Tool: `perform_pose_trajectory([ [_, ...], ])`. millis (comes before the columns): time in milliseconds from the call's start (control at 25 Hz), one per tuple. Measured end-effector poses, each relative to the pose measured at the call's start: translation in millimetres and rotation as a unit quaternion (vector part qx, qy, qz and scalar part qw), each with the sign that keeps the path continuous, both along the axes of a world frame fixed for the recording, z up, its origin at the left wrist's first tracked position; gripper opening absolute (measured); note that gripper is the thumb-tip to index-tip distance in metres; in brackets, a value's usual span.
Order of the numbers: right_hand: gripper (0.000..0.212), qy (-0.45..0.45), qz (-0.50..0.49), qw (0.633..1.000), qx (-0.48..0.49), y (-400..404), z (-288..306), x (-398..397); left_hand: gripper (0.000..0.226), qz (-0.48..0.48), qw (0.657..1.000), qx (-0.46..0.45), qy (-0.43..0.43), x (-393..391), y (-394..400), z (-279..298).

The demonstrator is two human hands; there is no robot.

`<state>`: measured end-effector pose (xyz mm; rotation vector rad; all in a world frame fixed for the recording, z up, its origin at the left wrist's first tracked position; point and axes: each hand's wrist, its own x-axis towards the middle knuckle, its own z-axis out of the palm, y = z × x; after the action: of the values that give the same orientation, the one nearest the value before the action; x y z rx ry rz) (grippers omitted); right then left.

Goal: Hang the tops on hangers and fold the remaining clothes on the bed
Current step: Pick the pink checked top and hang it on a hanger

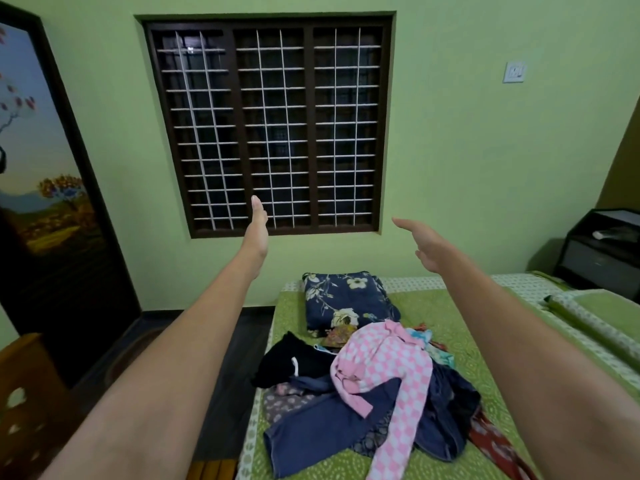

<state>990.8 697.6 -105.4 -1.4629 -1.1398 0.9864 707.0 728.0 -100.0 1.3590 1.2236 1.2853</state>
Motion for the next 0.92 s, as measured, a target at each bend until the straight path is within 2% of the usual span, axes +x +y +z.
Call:
perform_pose_trajectory([
  [160, 0.069, 0.013, 0.003, 0.999, -0.049, 60, -45, 27, 0.080, -0.001, 0.999, -0.044, 0.009, 23, 48, -33],
  [320, 0.056, -0.010, 0.015, 0.988, -0.151, 115, -121, 44, 0.075, 0.012, 0.992, -0.123, -0.001, 50, 103, -98],
  [480, 0.054, 0.006, -0.010, 0.964, -0.267, 162, -240, 64, 0.074, 0.009, 0.967, -0.256, -0.013, 83, 147, -210],
  [560, 0.044, 0.018, -0.040, 0.941, -0.337, 175, -303, 71, 0.069, 0.001, 0.949, -0.315, 0.022, 99, 166, -281],
  [640, 0.040, 0.033, -0.069, 0.917, -0.391, 184, -362, 75, 0.058, -0.010, 0.932, -0.351, 0.091, 113, 183, -358],
  [720, 0.038, 0.059, -0.101, 0.901, -0.418, 196, -415, 79, 0.045, -0.044, 0.911, -0.387, 0.136, 130, 201, -427],
  [840, 0.039, 0.111, -0.144, 0.877, -0.444, 212, -490, 84, 0.029, -0.079, 0.887, -0.428, 0.155, 161, 224, -508],
  [920, 0.047, 0.157, -0.149, 0.870, -0.442, 221, -527, 85, 0.040, -0.087, 0.880, -0.449, 0.126, 177, 240, -544],
])
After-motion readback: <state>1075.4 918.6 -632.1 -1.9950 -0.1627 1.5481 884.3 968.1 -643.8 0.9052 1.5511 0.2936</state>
